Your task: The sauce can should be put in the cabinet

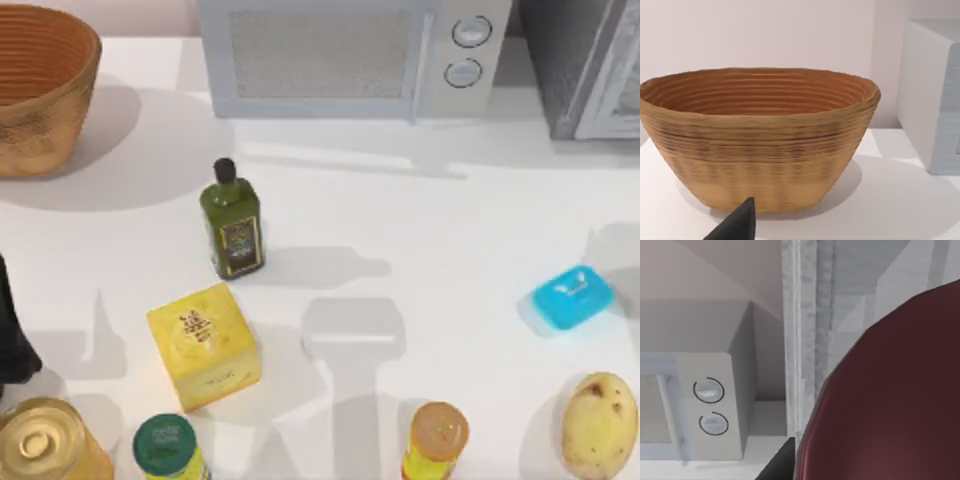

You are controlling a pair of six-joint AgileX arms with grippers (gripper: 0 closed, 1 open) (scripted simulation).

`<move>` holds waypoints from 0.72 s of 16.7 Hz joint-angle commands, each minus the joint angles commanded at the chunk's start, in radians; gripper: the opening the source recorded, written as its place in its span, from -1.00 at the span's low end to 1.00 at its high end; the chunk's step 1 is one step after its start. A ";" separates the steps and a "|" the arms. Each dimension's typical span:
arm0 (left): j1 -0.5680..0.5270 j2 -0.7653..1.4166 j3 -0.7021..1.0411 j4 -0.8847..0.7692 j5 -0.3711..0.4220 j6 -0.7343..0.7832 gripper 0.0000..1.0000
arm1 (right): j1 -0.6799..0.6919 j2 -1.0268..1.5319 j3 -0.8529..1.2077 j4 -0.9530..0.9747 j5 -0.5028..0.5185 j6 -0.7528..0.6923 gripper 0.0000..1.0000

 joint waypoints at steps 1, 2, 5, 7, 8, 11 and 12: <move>0.000 0.000 0.000 0.000 0.000 0.000 1.00 | 0.008 0.075 0.110 -0.028 0.013 0.001 -1.00; 0.000 0.000 0.000 0.000 0.000 0.000 1.00 | 0.017 0.150 0.225 -0.057 0.026 0.003 -1.00; 0.000 0.000 0.000 0.000 0.000 0.000 1.00 | 0.044 0.373 0.573 -0.142 0.063 0.005 -1.00; 0.000 0.000 0.000 0.000 0.000 0.000 1.00 | 0.063 0.511 0.787 -0.194 0.084 0.005 -1.00; 0.000 0.000 0.000 0.000 0.000 0.000 1.00 | 0.072 0.576 0.883 -0.218 0.094 0.005 -1.00; 0.000 0.000 0.000 0.000 0.000 0.000 1.00 | 0.095 0.738 1.112 -0.280 0.117 0.003 -1.00; 0.000 0.000 0.000 0.000 0.000 0.000 1.00 | 0.102 0.779 1.168 -0.296 0.122 0.002 -1.00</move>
